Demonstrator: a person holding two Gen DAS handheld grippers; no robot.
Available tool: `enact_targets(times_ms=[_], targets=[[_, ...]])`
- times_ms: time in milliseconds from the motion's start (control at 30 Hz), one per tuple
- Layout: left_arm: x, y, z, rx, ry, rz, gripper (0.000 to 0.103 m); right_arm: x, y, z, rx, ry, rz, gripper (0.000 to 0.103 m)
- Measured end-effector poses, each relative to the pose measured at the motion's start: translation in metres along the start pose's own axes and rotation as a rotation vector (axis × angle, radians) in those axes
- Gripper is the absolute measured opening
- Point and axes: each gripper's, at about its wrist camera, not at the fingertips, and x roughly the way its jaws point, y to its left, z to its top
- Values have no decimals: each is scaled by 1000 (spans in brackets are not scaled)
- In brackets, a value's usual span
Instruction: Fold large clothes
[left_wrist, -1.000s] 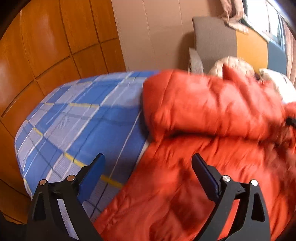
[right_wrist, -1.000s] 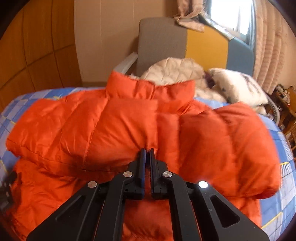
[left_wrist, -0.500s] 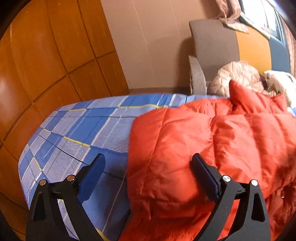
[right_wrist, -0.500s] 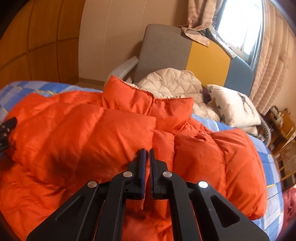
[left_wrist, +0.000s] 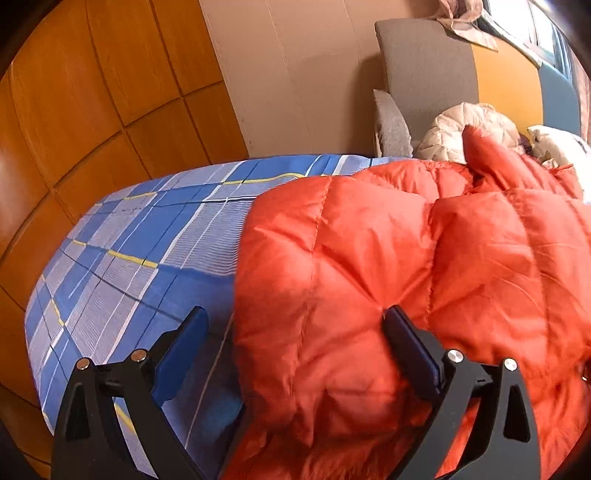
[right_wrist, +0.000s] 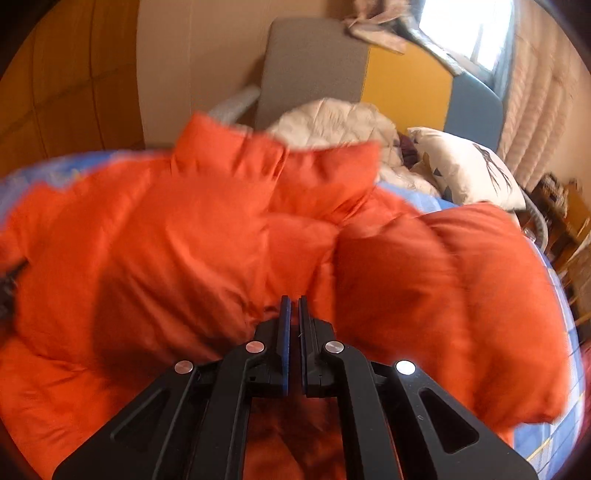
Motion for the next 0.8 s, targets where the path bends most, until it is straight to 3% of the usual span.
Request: enact_targets(times_ms=[133,300,400,567,733,767,800], targets=[[-15,12,-10,-33,-8,-21,96,-29,-51,1,70,-67,-119,2],[-11,12,-12,-32,10,-16,96,-15,-108,-10,193,-1,-224,2],[-6,7,-11,-20,21,-10,96,17,-109,-20,201,90,-205,2],[2,0,-10,11,49,-24,97,44,-79,-30,41,146,-244,2],[-15,13,-15,-2,37,-52,97,26,-99,-32,141,126,-160,2],[-20,16,-17,1,28,-57,97,19,-103,-32,161,122,-148,3],[-26,19,-19,7,22,-64,99,11,-103,-33,168,115,-150,22]])
